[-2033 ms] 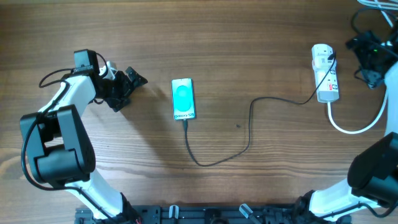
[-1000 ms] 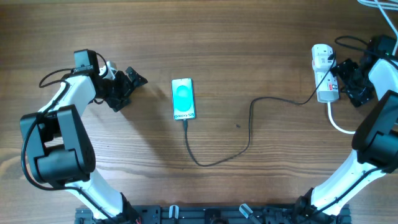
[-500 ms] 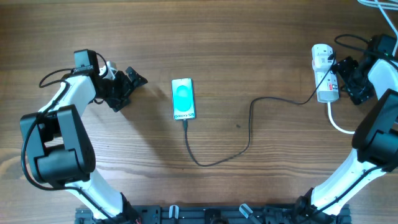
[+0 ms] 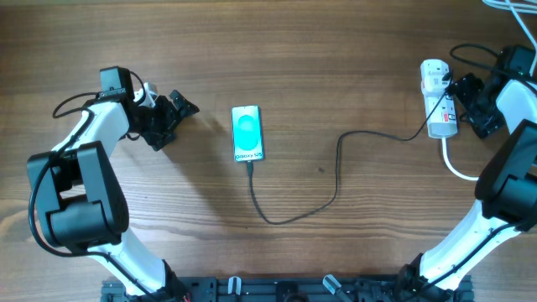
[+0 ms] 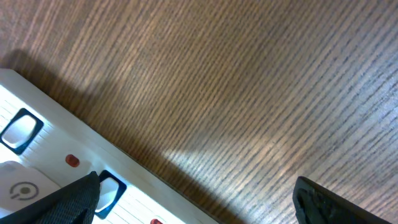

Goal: Plug charger to phone and switch on socket

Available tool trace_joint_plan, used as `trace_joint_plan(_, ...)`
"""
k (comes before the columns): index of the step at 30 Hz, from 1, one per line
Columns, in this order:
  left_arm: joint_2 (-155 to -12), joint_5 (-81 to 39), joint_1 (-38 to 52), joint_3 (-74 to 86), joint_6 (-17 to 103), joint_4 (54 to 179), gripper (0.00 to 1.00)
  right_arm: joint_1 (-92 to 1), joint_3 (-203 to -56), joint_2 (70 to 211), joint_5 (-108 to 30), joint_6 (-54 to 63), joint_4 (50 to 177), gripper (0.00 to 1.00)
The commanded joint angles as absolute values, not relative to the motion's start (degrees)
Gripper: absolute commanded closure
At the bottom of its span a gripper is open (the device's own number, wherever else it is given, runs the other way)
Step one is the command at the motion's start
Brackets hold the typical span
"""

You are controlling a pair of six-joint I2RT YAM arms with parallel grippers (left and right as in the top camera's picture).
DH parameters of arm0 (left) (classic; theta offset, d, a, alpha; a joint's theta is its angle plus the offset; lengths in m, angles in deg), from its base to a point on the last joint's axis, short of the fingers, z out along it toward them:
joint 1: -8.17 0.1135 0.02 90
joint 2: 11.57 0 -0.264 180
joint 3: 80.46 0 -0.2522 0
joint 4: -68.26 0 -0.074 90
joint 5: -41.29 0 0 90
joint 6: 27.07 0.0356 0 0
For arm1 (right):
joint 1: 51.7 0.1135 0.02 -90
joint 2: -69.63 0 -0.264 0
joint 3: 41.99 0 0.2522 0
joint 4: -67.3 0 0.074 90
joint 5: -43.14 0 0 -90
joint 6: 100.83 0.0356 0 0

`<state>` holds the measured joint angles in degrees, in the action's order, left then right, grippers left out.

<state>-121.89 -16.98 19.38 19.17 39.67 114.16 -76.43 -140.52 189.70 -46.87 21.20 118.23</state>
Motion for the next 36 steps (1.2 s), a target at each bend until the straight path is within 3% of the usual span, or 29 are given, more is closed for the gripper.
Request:
trace_joint_plan(1,-122.13,-19.04,19.0,19.34,39.32,114.4,0.0,-75.86,-139.98,191.36,-45.05,20.22,120.02,0.0)
trace_joint_plan(28,-122.13,-19.04,19.0,19.34,39.32,114.4,0.0,-72.96,-140.44,193.0,-44.86,16.42,125.15,0.0)
trace_joint_plan(36,-122.13,-19.04,19.0,19.34,39.32,114.4,0.0,-75.3,-145.29,182.93,-44.24,11.32,133.44,0.0)
